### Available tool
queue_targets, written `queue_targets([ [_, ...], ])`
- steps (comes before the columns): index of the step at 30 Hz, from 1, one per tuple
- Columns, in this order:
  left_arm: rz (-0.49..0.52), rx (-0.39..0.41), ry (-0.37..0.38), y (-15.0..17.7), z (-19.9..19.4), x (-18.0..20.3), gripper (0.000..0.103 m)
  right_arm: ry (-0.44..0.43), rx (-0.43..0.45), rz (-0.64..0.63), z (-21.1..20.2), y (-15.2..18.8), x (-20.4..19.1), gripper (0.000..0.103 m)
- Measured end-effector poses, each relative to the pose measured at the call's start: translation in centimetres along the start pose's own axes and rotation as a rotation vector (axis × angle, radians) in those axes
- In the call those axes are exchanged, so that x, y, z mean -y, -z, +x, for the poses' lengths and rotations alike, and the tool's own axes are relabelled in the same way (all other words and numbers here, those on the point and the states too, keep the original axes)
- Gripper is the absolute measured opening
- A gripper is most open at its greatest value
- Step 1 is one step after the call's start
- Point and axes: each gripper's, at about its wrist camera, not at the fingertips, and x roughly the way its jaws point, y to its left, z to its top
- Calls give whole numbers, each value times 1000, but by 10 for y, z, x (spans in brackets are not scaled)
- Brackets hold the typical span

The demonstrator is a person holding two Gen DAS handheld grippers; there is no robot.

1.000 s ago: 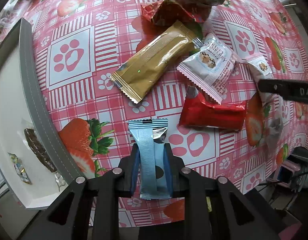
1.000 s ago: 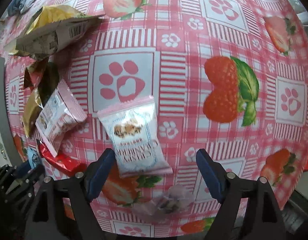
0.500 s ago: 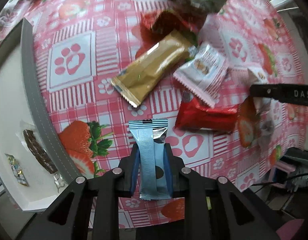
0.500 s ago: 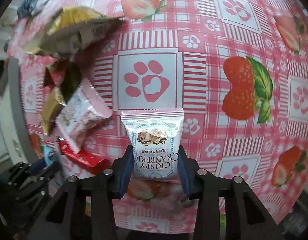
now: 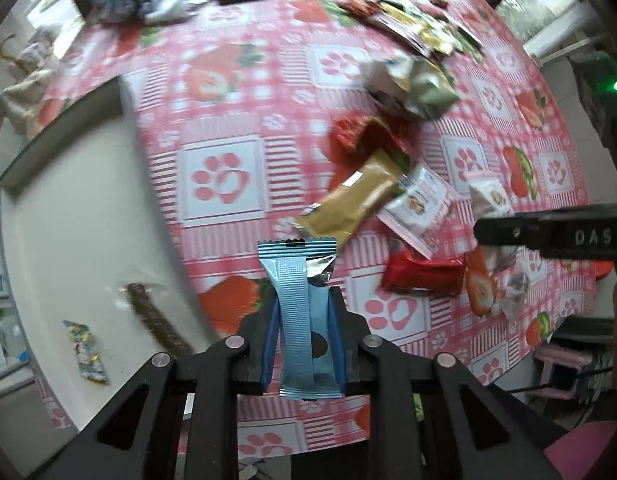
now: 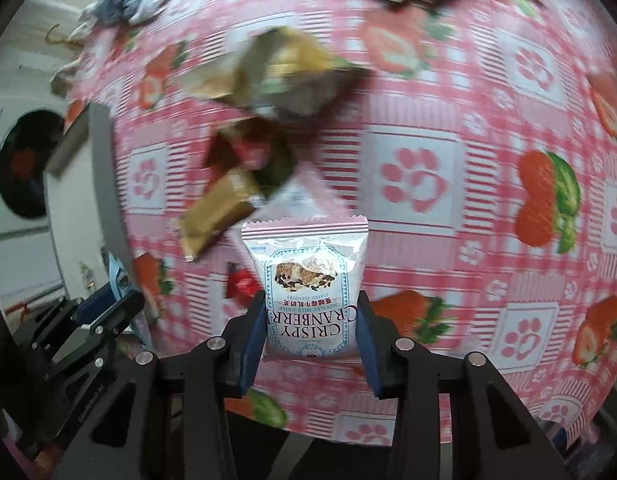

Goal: Organize snacks
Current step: 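Carry blue bar with left tool while right tool carries cranberry packet to white tray, then open left tool in white tray while right tool releases cranberry packet beside blue bar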

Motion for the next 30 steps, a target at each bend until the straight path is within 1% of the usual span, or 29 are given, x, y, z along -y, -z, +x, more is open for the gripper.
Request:
queue_targets([
  [1, -12, 5, 1, 1, -3, -6, 25, -4, -6, -26, 1, -5, -17, 43],
  [3, -51, 22, -4, 5, -10, -22, 25, -11, -9, -44, 11, -7, -22, 43],
  [7, -132, 51, -23, 10, -18, -48, 25, -21, -22, -135, 15, -18, -69, 43],
  [9, -172, 65, -27, 13, -22, -62, 25, -22, -28, -170, 16, -20, -85, 43],
  [10, -188, 71, -31, 15, -24, -69, 25, -24, -33, -205, 19, -23, -104, 43],
  [12, -221, 81, -45, 22, -27, -84, 25, -29, -41, -243, 23, -25, -126, 43],
  [18, -308, 64, -86, 43, -26, -129, 25, -53, -75, -324, 38, -31, -183, 43],
  [22, -340, 44, -105, 52, -23, -146, 25, -79, -104, -357, 49, -33, -211, 43],
  [23, -344, 40, -109, 54, -22, -148, 26, -87, -109, -368, 51, -32, -216, 43],
  [25, -352, 27, -127, 57, -20, -152, 36, -104, -125, -389, 57, -32, -229, 45],
  [26, -359, 24, -134, 59, -19, -154, 56, -110, -135, -396, 60, -32, -234, 54],
  [27, -368, 27, -141, 60, -19, -156, 78, -111, -147, -400, 62, -31, -236, 78],
  [28, -376, 39, -147, 62, -21, -156, 82, -107, -159, -402, 66, -31, -238, 90],
  [29, -379, 51, -148, 64, -22, -157, 82, -105, -159, -403, 67, -30, -238, 100],
  [30, -376, 52, -147, 64, -22, -156, 82, -100, -151, -404, 67, -30, -236, 101],
])
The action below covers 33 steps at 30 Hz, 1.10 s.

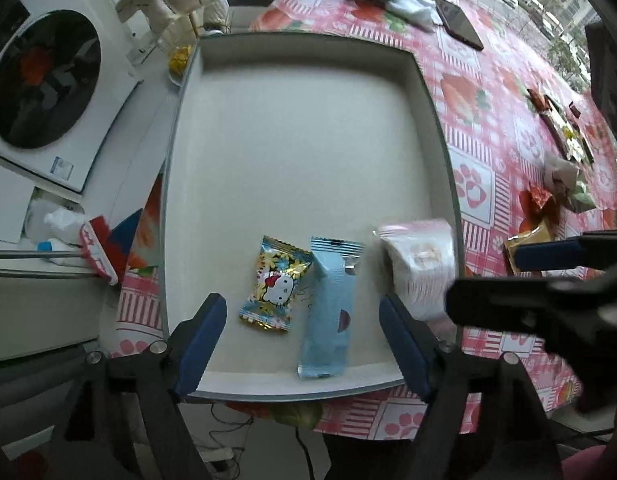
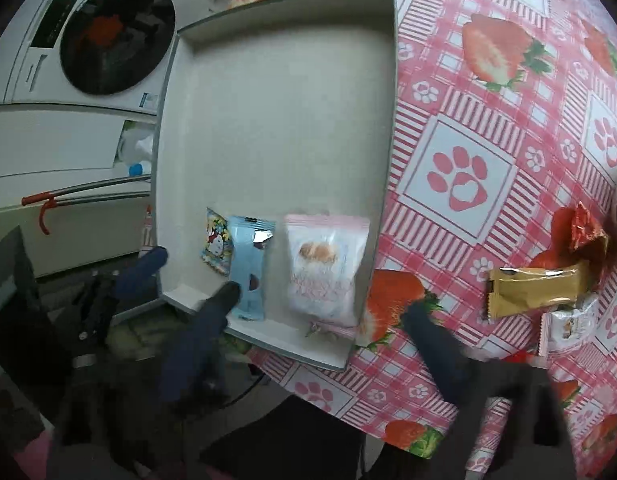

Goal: Organize snacks
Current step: 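Open left tool in white tray while right tool releases cranberry packet beside blue bar, then grasp clear bag of dark candies with right tool while left tool grasps gold bar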

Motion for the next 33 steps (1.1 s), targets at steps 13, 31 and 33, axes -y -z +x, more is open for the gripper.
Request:
queue_targets([
  [13, 91, -46, 4, -3, 8, 32, 82, 74, -50, 379, -4, 54, 144, 102],
  [31, 386, -55, 37, -6, 3, 123, 82, -53, 11, 1036, -5, 195, 296, 102],
  [33, 405, -58, 36, -5, 2, 128, 82, -79, -5, 1085, 2, 207, 303, 102],
])
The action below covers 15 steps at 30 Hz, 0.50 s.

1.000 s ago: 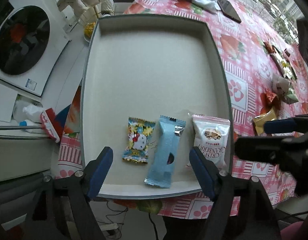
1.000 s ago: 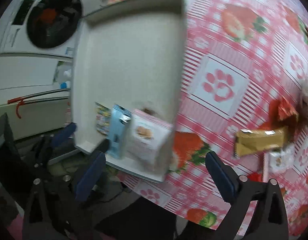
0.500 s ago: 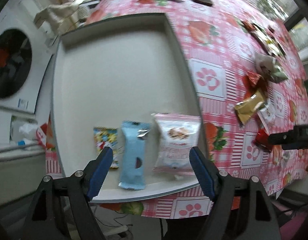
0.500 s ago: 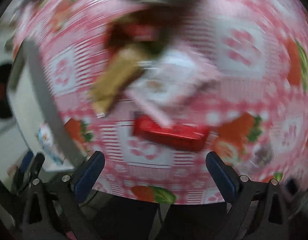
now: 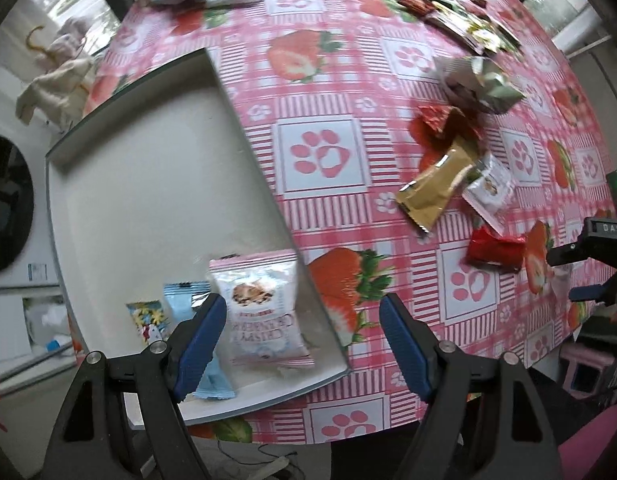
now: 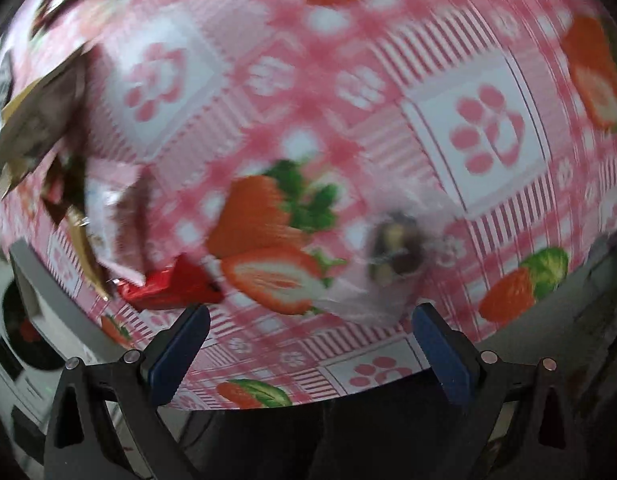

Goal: Organize snacks
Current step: 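Grasp clear bag of dark candies with right tool while left tool grasps gold bar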

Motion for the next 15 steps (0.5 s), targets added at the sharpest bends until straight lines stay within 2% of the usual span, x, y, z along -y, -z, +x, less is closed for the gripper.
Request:
queue_targets([
  [5, 34, -10, 2, -3, 1, 10, 82, -12, -23, 51, 6, -3, 30, 102],
  [12, 72, -30, 4, -9, 7, 27, 82, -21, -13, 78, 2, -7, 78, 102],
  [15, 83, -37, 5, -13, 8, 34, 82, -20, -8, 82, 2, -23, 94, 102],
])
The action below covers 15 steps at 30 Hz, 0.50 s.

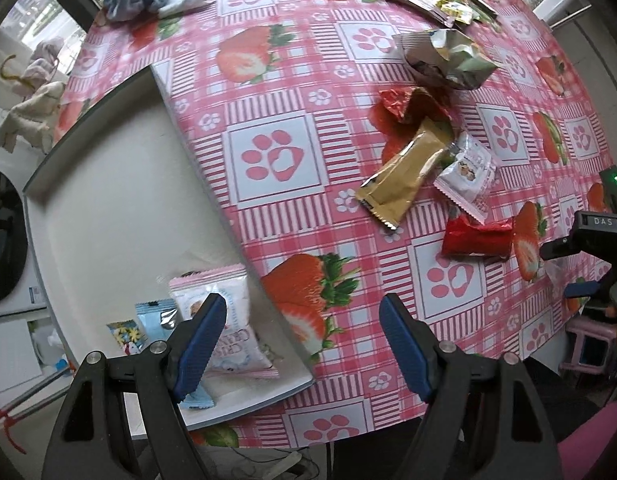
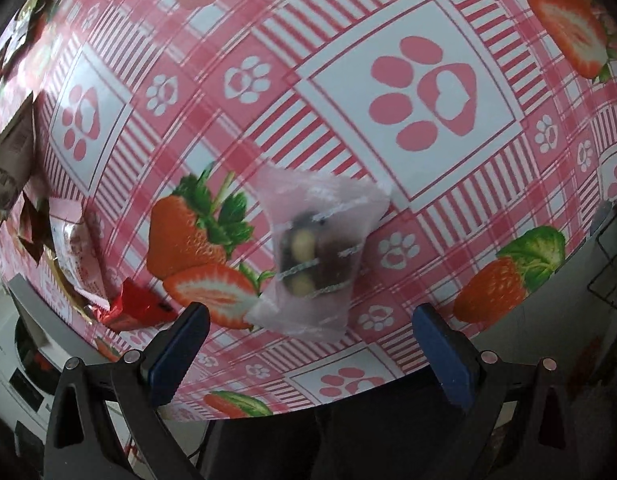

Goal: Organize snacks
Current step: 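Grasp clear bag of dark candies with right tool while left tool grasps gold bar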

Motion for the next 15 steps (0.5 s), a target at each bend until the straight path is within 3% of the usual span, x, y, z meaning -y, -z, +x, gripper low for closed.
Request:
queue_targets([
  [8, 87, 33, 8, -45, 8, 33, 82, 12, -4, -34, -4, -16, 24, 102],
  [15, 339, 43, -70, -74, 38, 77, 82, 7, 8, -70, -20, -12, 45, 102],
])
